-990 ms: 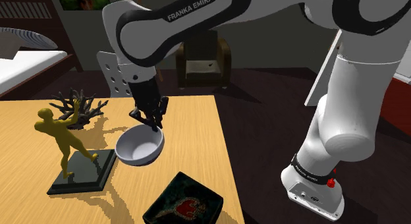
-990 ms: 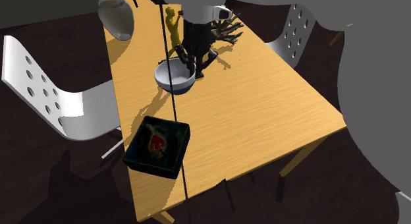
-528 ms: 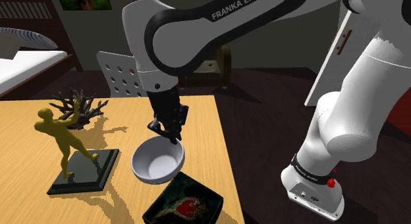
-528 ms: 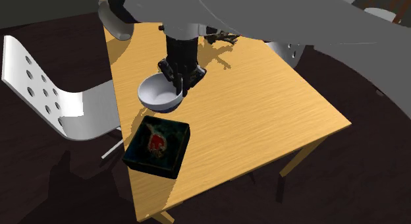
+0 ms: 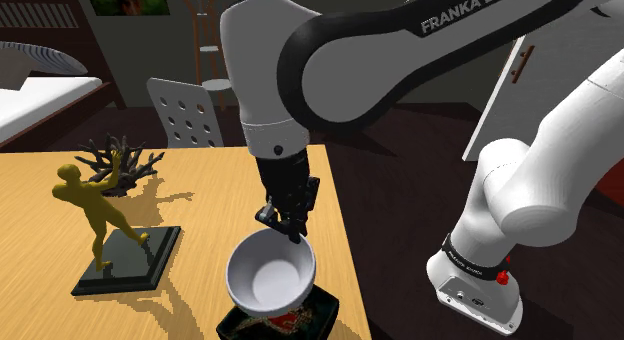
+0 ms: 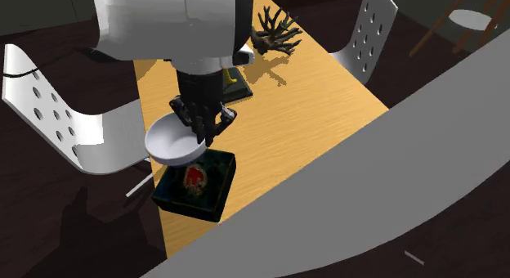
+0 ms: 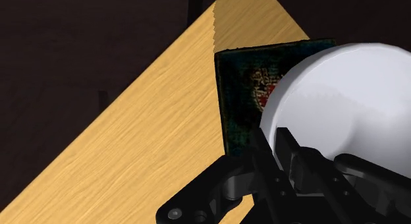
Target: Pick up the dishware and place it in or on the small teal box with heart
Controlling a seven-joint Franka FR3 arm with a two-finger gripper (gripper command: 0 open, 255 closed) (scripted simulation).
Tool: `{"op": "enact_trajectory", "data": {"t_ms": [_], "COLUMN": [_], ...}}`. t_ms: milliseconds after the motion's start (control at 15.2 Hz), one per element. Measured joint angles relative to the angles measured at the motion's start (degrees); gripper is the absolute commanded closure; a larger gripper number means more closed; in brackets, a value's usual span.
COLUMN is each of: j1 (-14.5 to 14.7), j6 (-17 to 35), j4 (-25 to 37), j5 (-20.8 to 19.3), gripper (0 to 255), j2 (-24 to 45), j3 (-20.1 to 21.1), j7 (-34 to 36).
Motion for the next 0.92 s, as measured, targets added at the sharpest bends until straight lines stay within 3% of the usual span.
{"op": "enact_trajectory", "data": {"t_ms": [924], "j1": [0.2], "j6": [11.3], "j4": [-7.0], "j5": [0.2], "gripper": [255], "j2": [4.5], "j3": [1.7], "j7": [-0.5]}}
